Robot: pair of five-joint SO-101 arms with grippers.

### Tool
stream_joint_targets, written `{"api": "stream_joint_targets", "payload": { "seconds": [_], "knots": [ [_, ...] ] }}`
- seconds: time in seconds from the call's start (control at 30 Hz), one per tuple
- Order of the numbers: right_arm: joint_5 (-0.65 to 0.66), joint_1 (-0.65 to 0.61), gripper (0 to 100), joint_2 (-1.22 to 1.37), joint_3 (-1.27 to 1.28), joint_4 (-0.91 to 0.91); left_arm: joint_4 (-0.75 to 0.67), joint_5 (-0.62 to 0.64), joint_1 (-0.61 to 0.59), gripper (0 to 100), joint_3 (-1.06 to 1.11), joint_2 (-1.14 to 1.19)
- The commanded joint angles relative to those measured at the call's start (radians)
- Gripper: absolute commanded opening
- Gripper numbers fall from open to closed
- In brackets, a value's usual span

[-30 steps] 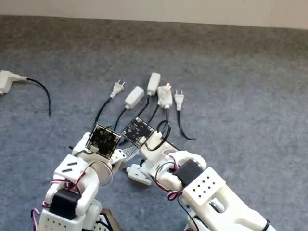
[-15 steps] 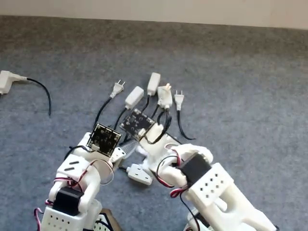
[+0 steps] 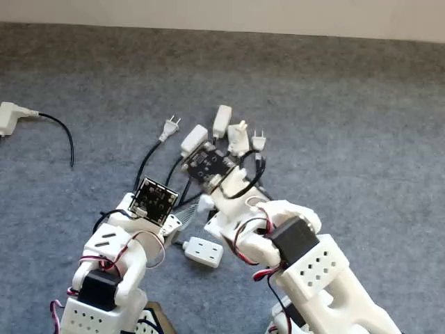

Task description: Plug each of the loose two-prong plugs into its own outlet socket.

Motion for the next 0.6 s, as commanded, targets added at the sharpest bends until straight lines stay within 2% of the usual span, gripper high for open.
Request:
{"api": "stream_joint_targets", "payload": {
  "seconds": [0.0, 0.1, 0.33, 0.47, 0.57],
  "knots": [
    [0.031, 0.062, 0.6, -0.015, -0.01, 0.039, -0.035, -0.008, -0.065, 28, -0.015, -0.007],
    [0.104, 0.136, 0.6, -0.015, 0.119, 0.022, -0.066, -0.006, -0.119, 28, -0.01, -0.007],
    [0.391, 0.476, 0.6, -0.016, 0.395, -0.064, -0.081, -0.003, -0.131, 28, -0.004, -0.007],
    [0.563, 0.676, 0.6, -0.016, 0.435, -0.084, -0.081, -0.003, -0.131, 28, -0.002, -0.007],
    [0.68, 0.78, 0.6, -0.016, 0.433, -0.077, -0.081, -0.003, -0.131, 28, -0.002, -0.007]
  ]
}}
